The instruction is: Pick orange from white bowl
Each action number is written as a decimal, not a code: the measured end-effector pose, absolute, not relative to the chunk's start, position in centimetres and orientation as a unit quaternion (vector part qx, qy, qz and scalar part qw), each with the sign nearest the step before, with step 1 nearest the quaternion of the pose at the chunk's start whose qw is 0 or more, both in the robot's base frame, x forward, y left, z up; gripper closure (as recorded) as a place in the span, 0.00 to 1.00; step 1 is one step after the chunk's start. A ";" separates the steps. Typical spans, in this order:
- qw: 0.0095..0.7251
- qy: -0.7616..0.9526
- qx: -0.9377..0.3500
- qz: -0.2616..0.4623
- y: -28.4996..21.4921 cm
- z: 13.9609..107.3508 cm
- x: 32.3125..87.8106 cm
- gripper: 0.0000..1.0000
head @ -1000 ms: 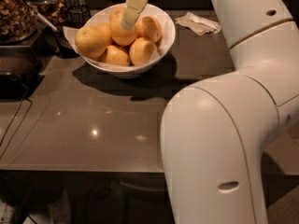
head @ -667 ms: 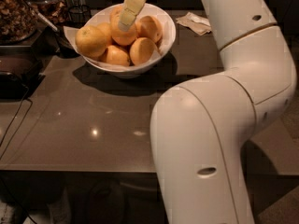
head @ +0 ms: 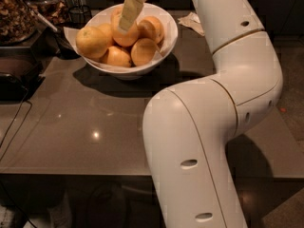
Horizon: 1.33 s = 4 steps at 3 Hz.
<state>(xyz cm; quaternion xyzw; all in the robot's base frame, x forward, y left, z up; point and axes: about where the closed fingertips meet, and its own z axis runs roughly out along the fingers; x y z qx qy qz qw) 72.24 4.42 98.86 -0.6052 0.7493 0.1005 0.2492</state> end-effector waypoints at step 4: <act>0.217 0.763 -0.596 0.127 5.8 95.3 72.9 0.27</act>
Offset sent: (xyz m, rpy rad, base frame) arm -0.0037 -0.0267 -0.0005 -0.1019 0.2020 0.0280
